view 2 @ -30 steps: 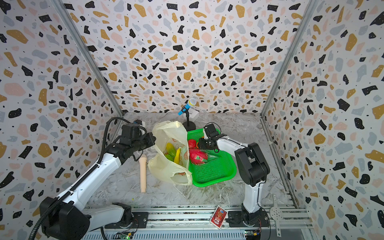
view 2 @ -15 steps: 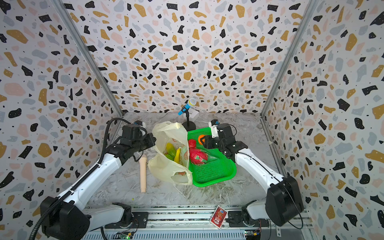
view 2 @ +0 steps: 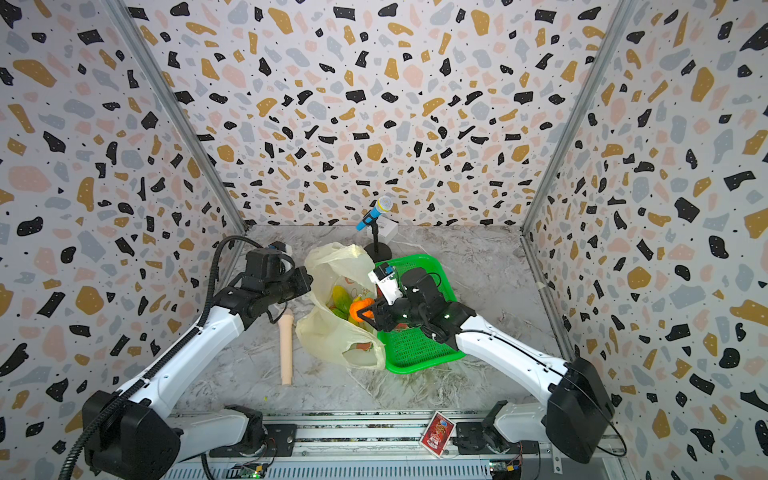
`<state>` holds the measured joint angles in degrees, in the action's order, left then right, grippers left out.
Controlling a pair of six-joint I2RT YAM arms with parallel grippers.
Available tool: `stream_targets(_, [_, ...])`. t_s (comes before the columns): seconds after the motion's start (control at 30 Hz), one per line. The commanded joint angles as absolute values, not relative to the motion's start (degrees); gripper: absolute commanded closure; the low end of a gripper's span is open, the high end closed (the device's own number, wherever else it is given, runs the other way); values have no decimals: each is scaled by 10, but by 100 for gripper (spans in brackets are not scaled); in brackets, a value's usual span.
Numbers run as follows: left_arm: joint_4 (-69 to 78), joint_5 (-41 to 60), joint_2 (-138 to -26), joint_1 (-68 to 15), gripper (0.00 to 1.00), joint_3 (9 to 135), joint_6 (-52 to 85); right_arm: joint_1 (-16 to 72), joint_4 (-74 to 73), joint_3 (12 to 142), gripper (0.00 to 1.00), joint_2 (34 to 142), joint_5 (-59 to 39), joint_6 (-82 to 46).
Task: Place the fruits into the plastic bag
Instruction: 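Carry the orange fruit into the open bag and release it, then return the right gripper to the basket and grasp the stemmed orange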
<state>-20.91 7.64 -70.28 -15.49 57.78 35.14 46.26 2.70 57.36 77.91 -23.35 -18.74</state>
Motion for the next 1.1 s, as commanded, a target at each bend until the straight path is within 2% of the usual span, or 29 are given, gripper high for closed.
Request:
stream_targets(0.0, [-196,82,-686,-153,100,574,340,484,-3,621,53,818,-199,-173])
stream_targets(0.27, [-192,85,-677,-154,100,568,340,494,8,728,49,972,-92,-203])
stream_targets(0.43, [-193,86,-676,-154,100,569,341,485,36,819,46,1057,-69,-200])
stream_targets(0.57, [-193,85,-679,-153,100,567,348,464,81,894,37,1115,-77,-216])
stream_targets(0.7, [-196,77,-679,-154,100,566,348,459,88,908,28,1116,-66,-214])
stream_targets(1.07, [-194,76,-693,-154,100,567,354,460,2,768,25,997,-145,-218])
